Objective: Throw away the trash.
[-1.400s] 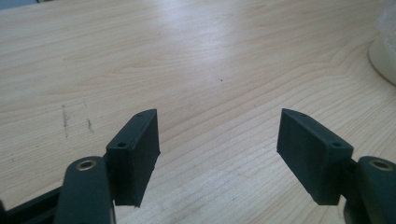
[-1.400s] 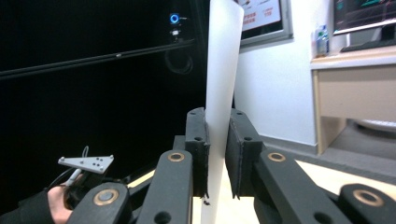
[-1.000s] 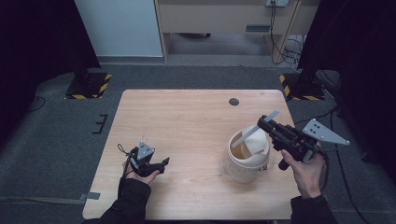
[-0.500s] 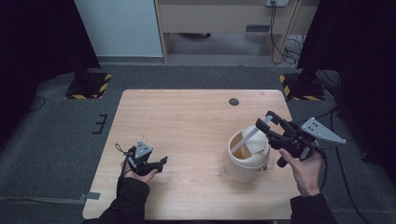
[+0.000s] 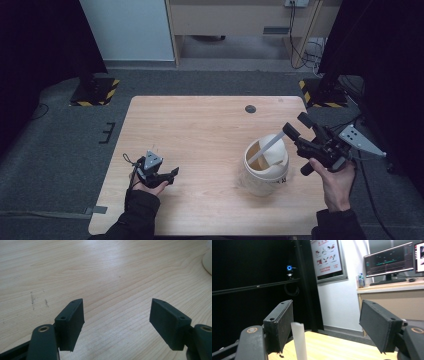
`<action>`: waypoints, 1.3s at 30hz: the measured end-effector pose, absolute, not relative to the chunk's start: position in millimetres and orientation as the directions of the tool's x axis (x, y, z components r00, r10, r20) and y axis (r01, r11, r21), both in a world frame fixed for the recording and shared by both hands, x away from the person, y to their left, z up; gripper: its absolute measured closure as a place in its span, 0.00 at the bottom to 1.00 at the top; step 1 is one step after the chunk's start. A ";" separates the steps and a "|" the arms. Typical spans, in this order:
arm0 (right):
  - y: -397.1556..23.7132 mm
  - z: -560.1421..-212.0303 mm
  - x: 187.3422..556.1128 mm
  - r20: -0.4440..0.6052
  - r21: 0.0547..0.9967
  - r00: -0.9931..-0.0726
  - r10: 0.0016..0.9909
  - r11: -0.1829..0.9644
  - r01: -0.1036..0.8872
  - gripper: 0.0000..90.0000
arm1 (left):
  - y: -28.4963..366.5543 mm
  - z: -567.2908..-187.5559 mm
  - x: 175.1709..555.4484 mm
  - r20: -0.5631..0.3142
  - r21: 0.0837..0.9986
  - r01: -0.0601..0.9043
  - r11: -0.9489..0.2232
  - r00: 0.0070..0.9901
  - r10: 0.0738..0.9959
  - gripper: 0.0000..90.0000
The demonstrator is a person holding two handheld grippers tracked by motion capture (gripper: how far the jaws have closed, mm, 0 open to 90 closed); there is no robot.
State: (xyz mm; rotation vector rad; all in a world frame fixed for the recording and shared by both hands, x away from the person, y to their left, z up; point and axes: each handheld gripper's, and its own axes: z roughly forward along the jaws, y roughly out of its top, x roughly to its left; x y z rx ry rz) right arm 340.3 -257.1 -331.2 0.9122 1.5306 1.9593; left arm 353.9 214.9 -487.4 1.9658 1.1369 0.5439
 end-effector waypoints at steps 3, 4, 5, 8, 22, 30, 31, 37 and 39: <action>-250.1 -332.1 339.5 0.192 0.974 -0.675 0.713 -0.225 0.039 0.38 | 214.8 -487.6 354.1 -0.021 0.799 0.526 -0.291 0.508 0.861 0.31; -246.4 -333.7 338.7 0.181 0.978 -0.686 0.704 -0.201 0.052 0.50 | 214.7 -487.6 354.0 -0.020 0.799 0.526 -0.292 0.509 0.861 0.31; -243.8 -335.0 338.2 0.176 0.980 -0.692 0.700 -0.191 0.056 0.53 | 214.7 -487.5 354.0 -0.020 0.799 0.526 -0.292 0.509 0.860 0.31; -232.0 -341.6 338.7 0.154 0.987 -0.718 0.678 -0.133 0.087 0.67 | 214.8 -487.5 354.0 -0.021 0.799 0.526 -0.292 0.509 0.861 0.31; -219.1 -352.1 344.3 0.193 0.981 -0.719 0.668 -0.137 0.136 0.45 | 214.1 -488.1 354.4 -0.018 0.794 0.528 -0.301 0.515 0.857 0.31; -230.5 -332.6 336.4 0.183 0.980 -0.725 0.664 -0.181 0.081 0.38 | 213.5 -488.7 354.7 -0.019 0.791 0.531 -0.303 0.517 0.856 0.31; -231.9 -330.7 335.4 0.182 0.980 -0.725 0.664 -0.184 0.077 0.37 | 213.5 -488.7 354.7 -0.019 0.791 0.531 -0.303 0.517 0.856 0.31; -240.6 -324.9 332.1 0.174 0.981 -0.717 0.675 -0.183 0.065 0.44 | 213.1 -488.7 354.5 -0.017 0.791 0.530 -0.305 0.518 0.855 0.31; -241.3 -328.3 332.4 0.170 0.984 -0.712 0.681 -0.157 0.085 0.47 | 212.9 -488.8 354.2 -0.018 0.793 0.530 -0.302 0.516 0.857 0.31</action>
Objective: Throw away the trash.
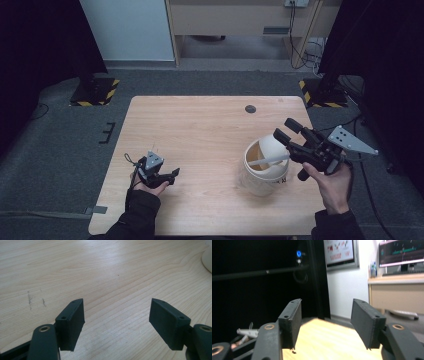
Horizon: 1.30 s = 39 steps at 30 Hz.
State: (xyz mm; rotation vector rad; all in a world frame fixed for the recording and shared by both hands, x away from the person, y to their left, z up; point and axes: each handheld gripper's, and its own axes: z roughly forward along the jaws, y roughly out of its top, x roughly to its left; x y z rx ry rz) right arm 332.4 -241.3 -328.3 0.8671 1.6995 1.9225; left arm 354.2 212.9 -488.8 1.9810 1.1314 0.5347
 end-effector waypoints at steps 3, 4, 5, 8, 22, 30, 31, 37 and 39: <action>-239.6 -337.1 332.8 0.175 0.984 -0.717 0.674 -0.132 0.116 0.54 | 212.9 -488.9 353.8 -0.019 0.792 0.531 -0.302 0.515 0.857 0.31; -239.6 -337.1 332.8 0.175 0.984 -0.717 0.674 -0.132 0.116 0.54 | 212.9 -488.9 353.8 -0.019 0.792 0.531 -0.302 0.515 0.857 0.31; -239.3 -339.6 331.7 0.168 0.986 -0.722 0.671 -0.113 0.124 0.57 | 212.6 -489.0 353.9 -0.018 0.791 0.531 -0.303 0.516 0.856 0.31; -237.9 -341.6 330.6 0.153 0.988 -0.723 0.673 -0.089 0.126 0.60 | 212.1 -489.1 354.0 -0.018 0.791 0.530 -0.304 0.518 0.855 0.31; -204.7 -368.9 345.2 0.121 0.985 -0.750 0.650 0.017 0.174 0.75 | 211.8 -489.0 354.0 -0.019 0.791 0.530 -0.305 0.520 0.854 0.31; -225.2 -342.9 339.1 0.166 0.986 -0.725 0.669 -0.120 0.115 0.44 | 212.0 -489.0 354.1 -0.019 0.791 0.530 -0.304 0.519 0.855 0.31; -230.0 -340.1 338.9 0.164 0.986 -0.715 0.679 -0.130 0.103 0.42 | 212.2 -489.0 354.1 -0.019 0.791 0.530 -0.304 0.519 0.855 0.31; -263.8 -343.5 346.9 0.176 0.984 -0.608 0.774 -0.155 0.087 0.29 | 215.0 -489.9 355.0 -0.026 0.785 0.543 -0.299 0.511 0.859 0.29; -268.1 -346.2 348.8 0.176 0.984 -0.589 0.789 -0.153 0.090 0.28 | 215.7 -490.8 355.5 -0.027 0.780 0.549 -0.300 0.509 0.860 0.29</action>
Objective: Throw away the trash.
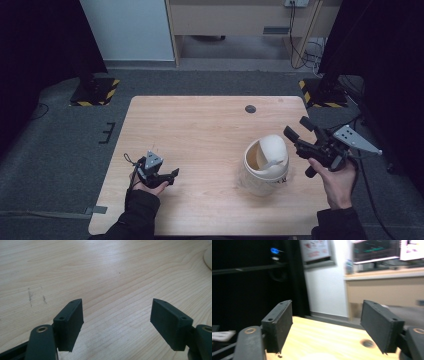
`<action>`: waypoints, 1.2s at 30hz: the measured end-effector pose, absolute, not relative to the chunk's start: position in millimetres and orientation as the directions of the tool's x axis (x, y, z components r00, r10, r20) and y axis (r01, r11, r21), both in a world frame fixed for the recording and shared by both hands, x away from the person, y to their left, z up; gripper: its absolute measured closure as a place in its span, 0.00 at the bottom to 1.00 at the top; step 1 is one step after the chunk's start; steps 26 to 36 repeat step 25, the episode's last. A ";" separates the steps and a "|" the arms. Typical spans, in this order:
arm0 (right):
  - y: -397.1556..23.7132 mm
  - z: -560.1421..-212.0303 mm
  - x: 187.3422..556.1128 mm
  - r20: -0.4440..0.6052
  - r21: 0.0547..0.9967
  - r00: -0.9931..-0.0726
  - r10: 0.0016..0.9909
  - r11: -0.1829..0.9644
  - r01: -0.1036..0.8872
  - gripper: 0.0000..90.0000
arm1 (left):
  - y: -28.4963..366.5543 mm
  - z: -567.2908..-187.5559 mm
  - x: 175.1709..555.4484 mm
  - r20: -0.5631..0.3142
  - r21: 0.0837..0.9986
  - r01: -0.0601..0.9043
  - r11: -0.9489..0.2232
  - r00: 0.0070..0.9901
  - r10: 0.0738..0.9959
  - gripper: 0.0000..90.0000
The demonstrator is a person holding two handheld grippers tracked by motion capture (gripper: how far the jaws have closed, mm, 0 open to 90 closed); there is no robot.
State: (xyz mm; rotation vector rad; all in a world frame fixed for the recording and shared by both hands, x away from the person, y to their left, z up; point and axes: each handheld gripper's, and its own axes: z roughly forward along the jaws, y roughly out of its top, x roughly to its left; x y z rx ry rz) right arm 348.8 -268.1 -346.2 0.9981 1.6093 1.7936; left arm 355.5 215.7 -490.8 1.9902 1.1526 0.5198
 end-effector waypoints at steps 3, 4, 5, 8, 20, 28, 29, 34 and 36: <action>-290.7 -369.7 362.3 0.179 0.982 -0.488 0.854 -0.128 0.137 0.24 | 217.2 -492.5 356.8 -0.031 0.771 0.561 -0.301 0.505 0.862 0.26; -295.4 -377.3 366.0 0.184 0.980 -0.464 0.867 -0.126 0.153 0.23 | 217.9 -493.3 357.4 -0.032 0.767 0.566 -0.302 0.505 0.863 0.25; -299.5 -385.5 369.4 0.195 0.976 -0.438 0.877 -0.129 0.177 0.22 | 219.4 -495.4 358.8 -0.037 0.757 0.579 -0.304 0.502 0.864 0.25; -311.7 -412.1 379.6 0.210 0.962 -0.375 0.903 -0.123 0.243 0.20 | 222.4 -498.8 361.2 -0.039 0.736 0.600 -0.314 0.500 0.865 0.22; -335.9 -498.3 393.9 0.146 0.847 -0.306 0.941 0.041 0.530 0.17 | 235.1 -513.5 371.3 -0.041 0.658 0.671 -0.341 0.484 0.874 0.15; -338.9 -510.1 397.0 0.101 0.817 -0.333 0.937 0.113 0.566 0.15 | 237.2 -517.9 373.3 -0.036 0.636 0.687 -0.351 0.481 0.876 0.14; -338.9 -510.1 397.0 0.101 0.817 -0.333 0.937 0.113 0.566 0.15 | 237.2 -517.9 373.3 -0.036 0.636 0.687 -0.351 0.481 0.876 0.14; -338.9 -510.1 397.0 0.101 0.817 -0.333 0.937 0.113 0.566 0.15 | 237.2 -517.9 373.3 -0.036 0.636 0.687 -0.351 0.481 0.876 0.14; -338.9 -510.1 397.0 0.101 0.817 -0.333 0.937 0.113 0.566 0.15 | 237.2 -517.9 373.3 -0.036 0.636 0.687 -0.351 0.481 0.876 0.14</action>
